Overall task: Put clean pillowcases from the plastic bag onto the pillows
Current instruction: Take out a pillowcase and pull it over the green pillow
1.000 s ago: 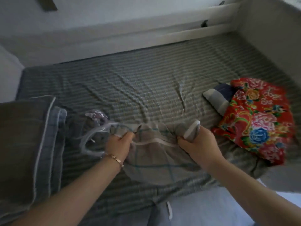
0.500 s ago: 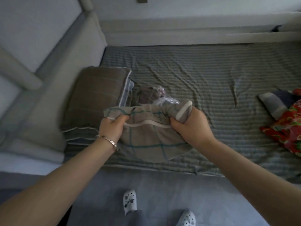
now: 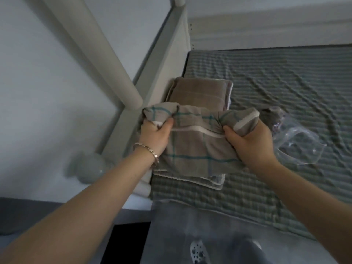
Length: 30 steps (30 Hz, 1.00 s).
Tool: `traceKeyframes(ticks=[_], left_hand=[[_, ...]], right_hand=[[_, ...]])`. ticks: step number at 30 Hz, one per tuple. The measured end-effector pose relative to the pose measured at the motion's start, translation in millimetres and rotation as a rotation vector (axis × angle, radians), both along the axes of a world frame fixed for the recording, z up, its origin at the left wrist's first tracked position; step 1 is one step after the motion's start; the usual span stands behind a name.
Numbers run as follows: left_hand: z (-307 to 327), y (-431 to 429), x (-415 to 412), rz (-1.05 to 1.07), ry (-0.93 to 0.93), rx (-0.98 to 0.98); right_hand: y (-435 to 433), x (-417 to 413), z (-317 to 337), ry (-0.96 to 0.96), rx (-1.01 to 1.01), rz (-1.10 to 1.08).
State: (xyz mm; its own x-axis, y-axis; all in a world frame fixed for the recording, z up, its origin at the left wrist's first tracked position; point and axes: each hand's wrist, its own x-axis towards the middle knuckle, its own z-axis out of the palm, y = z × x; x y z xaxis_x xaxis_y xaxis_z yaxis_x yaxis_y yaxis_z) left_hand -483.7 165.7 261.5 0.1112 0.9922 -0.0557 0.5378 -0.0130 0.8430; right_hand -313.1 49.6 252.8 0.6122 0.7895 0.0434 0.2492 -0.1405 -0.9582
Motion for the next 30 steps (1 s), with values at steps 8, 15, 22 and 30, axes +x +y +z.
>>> traceKeyframes(ticks=[8, 15, 22, 30], left_hand=[[-84, 121, 1, 0.057, 0.368, -0.159], [-98, 299, 102, 0.001, 0.056, -0.083], [-159, 323, 118, -0.256, 0.362, 0.021], [-219, 306, 44, 0.035, 0.211, -0.644]], right_hand=[[128, -33, -79, 0.088, -0.097, 0.025], [306, 62, -105, 0.285, -0.123, 0.003], [357, 102, -168, 0.226, -0.348, -0.029], [260, 36, -236, 0.654, -0.599, 0.041]])
